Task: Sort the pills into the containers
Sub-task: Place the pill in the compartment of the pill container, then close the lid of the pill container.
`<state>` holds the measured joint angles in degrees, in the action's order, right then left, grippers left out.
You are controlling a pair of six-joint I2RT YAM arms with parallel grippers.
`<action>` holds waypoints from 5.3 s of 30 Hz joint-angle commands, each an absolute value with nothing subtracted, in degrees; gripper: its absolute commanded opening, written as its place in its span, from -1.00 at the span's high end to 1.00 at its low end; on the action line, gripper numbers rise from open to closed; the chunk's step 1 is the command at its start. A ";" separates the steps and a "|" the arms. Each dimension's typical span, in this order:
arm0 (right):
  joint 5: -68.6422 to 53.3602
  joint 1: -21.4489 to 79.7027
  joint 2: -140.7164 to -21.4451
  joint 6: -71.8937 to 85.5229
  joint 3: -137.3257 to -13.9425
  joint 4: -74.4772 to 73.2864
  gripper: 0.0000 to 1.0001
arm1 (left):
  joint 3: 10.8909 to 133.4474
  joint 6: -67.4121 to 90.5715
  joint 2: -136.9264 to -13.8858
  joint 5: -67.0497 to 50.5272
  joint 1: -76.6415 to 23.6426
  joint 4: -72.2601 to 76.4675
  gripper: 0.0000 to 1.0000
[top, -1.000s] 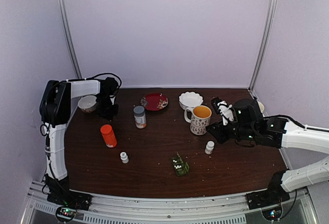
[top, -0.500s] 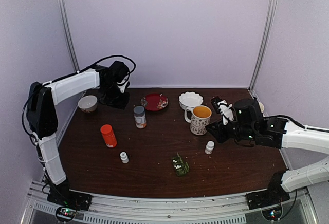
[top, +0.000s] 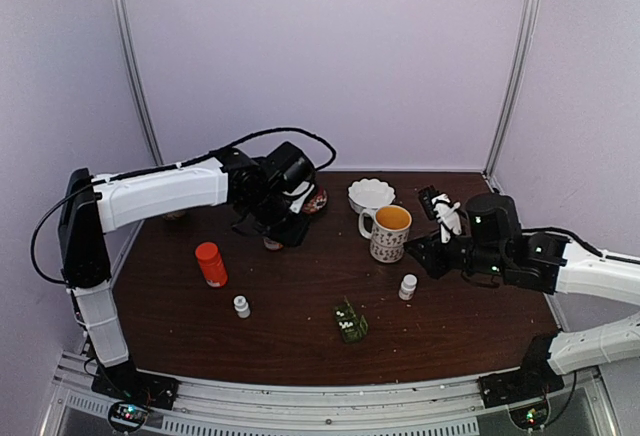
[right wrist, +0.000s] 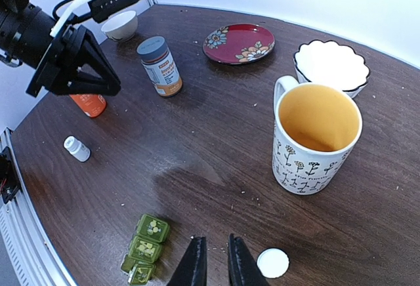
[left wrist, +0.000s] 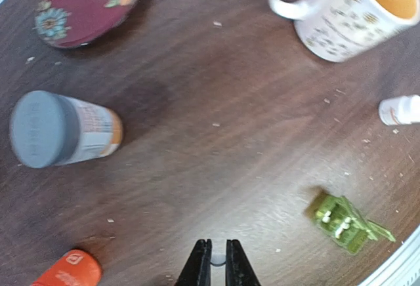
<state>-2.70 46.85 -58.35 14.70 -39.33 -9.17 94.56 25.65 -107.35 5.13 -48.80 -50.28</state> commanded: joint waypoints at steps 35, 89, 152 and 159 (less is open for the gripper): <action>-1.70 46.49 -51.65 14.24 -35.60 -9.44 0.73 | 84.11 35.62 -114.54 -5.54 -64.75 -33.14 0.83; -24.42 49.13 -79.87 14.17 -45.42 -8.50 0.76 | 71.32 39.99 -108.11 0.00 -64.18 -23.93 1.00; -26.56 51.68 -99.46 19.51 -50.41 -3.58 1.00 | 66.19 40.41 -105.84 -8.95 -62.18 -7.25 1.00; -26.54 51.71 -99.61 19.42 -50.56 -4.38 1.00 | 66.02 40.03 -105.22 -9.18 -62.19 -4.04 1.00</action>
